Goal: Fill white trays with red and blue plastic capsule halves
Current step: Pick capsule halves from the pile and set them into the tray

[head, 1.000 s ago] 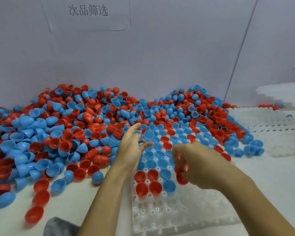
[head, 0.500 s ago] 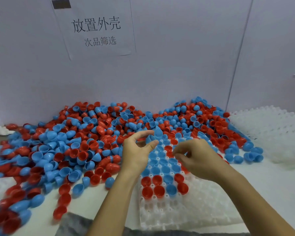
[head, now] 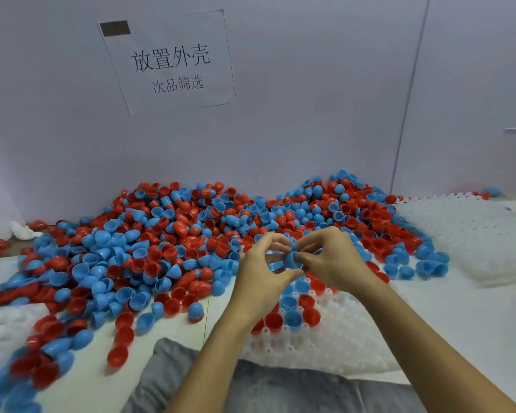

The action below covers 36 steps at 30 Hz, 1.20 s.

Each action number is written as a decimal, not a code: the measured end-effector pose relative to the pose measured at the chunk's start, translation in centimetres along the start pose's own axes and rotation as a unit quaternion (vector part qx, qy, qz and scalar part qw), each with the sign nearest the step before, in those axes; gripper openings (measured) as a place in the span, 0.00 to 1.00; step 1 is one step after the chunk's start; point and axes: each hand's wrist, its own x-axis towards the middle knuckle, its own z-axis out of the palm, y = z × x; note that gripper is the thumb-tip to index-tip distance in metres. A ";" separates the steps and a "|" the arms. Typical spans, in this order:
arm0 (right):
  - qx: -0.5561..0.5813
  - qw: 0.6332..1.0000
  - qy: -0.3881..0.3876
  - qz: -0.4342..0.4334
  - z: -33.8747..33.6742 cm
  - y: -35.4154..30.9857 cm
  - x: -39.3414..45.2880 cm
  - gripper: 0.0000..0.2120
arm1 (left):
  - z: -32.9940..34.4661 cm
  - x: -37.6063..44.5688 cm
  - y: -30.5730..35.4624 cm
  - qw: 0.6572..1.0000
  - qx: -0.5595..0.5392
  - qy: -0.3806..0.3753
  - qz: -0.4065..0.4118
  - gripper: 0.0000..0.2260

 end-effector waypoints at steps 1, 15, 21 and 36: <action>-0.003 1.000 -0.001 0.004 -0.3 0.4 0.0 0.08 | 0.0 -0.1 -0.2 1.000 -0.002 -0.007 -0.003 0.18; 0.117 0.990 -0.081 -0.013 -1.6 2.9 -1.0 0.11 | 0.3 0.3 -1.3 0.977 -0.125 -0.079 -0.153 0.06; 0.043 0.996 -0.075 -0.031 -1.5 2.3 -0.9 0.11 | 1.0 0.7 -1.7 0.973 -0.131 -0.079 -0.171 0.09; -0.353 0.895 -0.268 0.039 -0.1 3.1 -1.0 0.03 | -6.7 1.1 -5.0 0.977 0.159 0.085 -0.115 0.10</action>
